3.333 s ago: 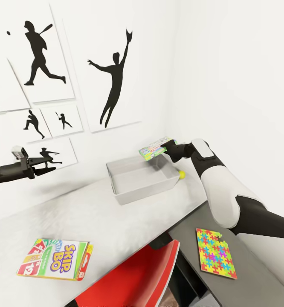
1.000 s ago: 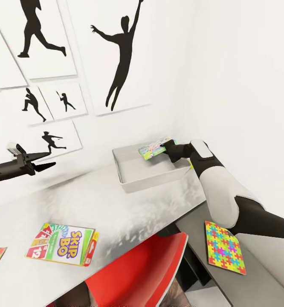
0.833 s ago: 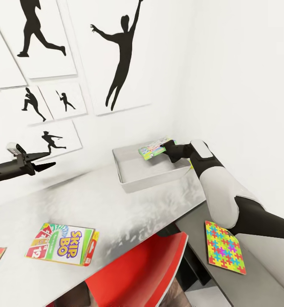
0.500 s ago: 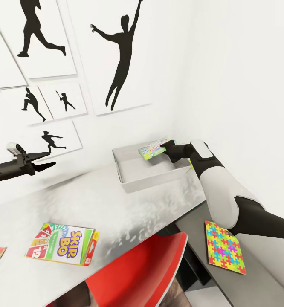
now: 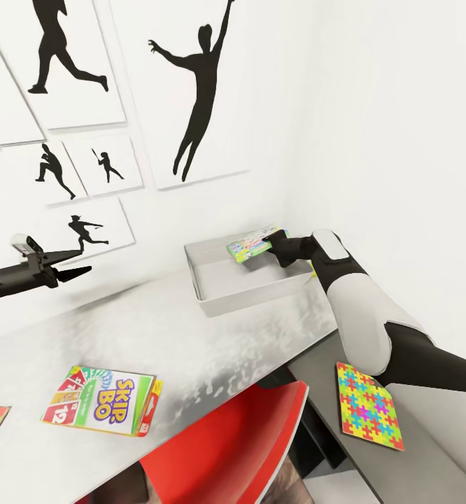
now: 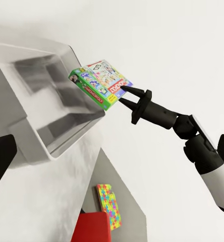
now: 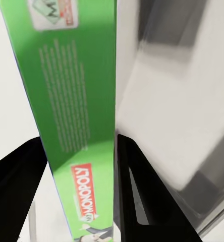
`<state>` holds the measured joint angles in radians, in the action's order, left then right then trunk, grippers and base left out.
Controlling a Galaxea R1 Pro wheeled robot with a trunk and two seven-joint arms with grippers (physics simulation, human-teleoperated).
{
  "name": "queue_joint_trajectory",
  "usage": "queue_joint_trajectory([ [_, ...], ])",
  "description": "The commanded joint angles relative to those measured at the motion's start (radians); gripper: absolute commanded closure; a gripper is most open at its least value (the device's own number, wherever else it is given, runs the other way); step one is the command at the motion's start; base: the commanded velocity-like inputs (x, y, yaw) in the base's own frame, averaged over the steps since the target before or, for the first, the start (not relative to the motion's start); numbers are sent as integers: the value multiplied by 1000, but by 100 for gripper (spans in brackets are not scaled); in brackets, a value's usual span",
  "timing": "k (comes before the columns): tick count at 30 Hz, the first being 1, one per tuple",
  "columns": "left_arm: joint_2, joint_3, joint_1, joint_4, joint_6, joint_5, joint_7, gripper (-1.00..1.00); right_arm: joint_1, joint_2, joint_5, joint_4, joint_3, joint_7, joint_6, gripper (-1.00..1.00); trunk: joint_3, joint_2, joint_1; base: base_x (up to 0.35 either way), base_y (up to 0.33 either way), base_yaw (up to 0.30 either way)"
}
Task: Put all the toys in the child's room - the three board games (two on the bed and one on the table), the two jigsaw puzzles on the table, and the tennis ball on the table - inside the toy box on the table in the child's room.
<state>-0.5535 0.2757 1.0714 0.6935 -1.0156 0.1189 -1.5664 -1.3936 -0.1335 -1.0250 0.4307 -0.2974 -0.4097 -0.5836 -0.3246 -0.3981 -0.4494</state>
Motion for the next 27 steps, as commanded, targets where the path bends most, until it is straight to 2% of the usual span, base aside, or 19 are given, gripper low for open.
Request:
queue_joint_trajectory([
  [1, 0, 0, 1, 0, -11, -1, -4, -100, -1, -1, -10, 2, -5, -11, -1, 100, -2, -2, -1, 0, 0, 0],
  [27, -2, 0, 1, 0, -11, -1, -4, -100, -1, 3, -10, 2, -5, -12, 0, 100, -2, -2, -1, 0, 0, 0],
])
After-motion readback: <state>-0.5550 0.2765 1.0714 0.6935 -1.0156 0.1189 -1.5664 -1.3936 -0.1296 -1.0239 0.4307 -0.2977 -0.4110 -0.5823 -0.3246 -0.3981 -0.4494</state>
